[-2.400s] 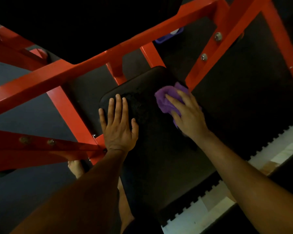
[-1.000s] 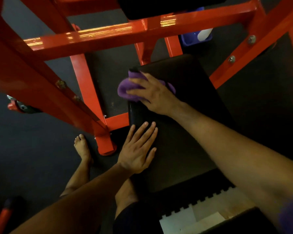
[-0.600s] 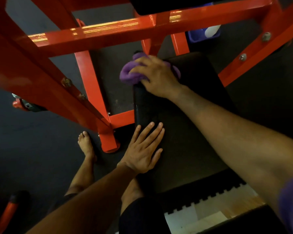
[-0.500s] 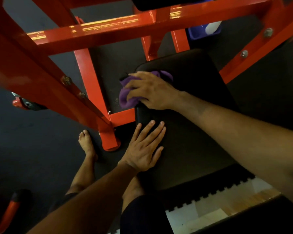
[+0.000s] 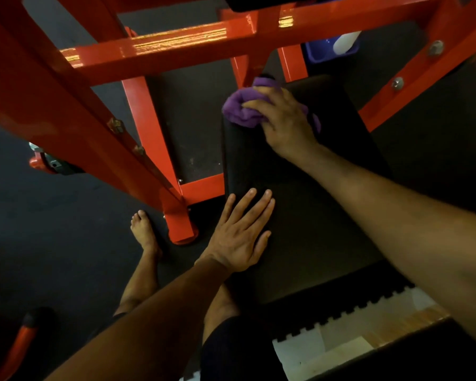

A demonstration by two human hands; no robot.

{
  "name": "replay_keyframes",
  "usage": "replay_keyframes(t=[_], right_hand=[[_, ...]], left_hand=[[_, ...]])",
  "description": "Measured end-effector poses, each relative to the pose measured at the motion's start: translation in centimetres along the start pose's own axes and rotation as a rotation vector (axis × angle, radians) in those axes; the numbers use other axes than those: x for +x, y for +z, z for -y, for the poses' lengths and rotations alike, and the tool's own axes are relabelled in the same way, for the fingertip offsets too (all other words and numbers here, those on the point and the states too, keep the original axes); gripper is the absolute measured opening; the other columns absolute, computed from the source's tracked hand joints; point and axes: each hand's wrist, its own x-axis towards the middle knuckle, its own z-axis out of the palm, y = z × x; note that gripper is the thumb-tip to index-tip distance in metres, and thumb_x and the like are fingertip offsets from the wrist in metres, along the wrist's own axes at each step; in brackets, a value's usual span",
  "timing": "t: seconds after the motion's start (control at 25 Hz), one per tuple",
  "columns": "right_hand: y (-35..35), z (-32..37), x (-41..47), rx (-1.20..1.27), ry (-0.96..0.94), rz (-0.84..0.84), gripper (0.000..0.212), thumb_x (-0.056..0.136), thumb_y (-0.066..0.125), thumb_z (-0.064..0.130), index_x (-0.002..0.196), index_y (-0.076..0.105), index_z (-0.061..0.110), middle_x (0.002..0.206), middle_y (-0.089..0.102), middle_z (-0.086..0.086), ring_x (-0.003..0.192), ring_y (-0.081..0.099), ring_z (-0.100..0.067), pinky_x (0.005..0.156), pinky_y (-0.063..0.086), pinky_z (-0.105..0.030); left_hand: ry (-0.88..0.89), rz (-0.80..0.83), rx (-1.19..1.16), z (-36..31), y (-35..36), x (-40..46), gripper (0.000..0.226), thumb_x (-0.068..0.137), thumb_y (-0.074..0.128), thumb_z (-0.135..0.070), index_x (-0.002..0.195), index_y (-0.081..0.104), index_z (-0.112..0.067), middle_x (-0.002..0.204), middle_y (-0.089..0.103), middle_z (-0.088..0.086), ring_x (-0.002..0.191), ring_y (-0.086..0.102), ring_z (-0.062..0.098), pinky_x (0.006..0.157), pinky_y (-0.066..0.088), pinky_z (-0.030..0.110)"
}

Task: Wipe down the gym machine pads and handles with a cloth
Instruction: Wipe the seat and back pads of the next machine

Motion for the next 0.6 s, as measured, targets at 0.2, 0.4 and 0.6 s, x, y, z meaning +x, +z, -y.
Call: replay_keyframes(t=[0.2,0.4,0.6], right_hand=[[-1.2,1.4,-5.0,-0.079,-0.334,0.223,0.059,0.084,0.059,-0.003,0.136,0.061,0.024,0.16,0.037,-0.005,0.151,0.023,-0.036,0.122,0.02,-0.05],[-8.1,0.3,-9.4,-0.121,-0.089,0.51,0.057,0.09,0.054,0.006,0.14,0.056,0.034,0.165,0.024,0.001,0.152,0.019,-0.029,0.122,0.026,-0.051],[-13.1,5.1,-13.3,0.071,0.257,0.174,0.057,0.085,0.06,-0.006,0.133,0.066,0.024,0.157,0.042,-0.007,0.142,0.037,-0.037,0.118,0.032,-0.045]], left_hand=[[-0.027,0.151,0.077,-0.7,-0.9,0.4,0.066,0.107,0.035,-0.044,0.165,0.018,-0.019,0.173,0.01,-0.002,0.16,0.001,0.023,0.128,0.001,0.052],[0.008,0.513,0.194,-0.8,-5.6,2.7,0.073,0.105,0.034,-0.051,0.166,0.005,-0.02,0.174,-0.001,0.0,0.16,-0.003,0.026,0.128,0.007,0.053],[-0.044,0.761,0.125,-2.1,-14.1,6.2,0.078,0.106,0.038,-0.054,0.165,0.0,-0.021,0.173,-0.006,0.003,0.16,0.003,0.023,0.128,0.011,0.048]])
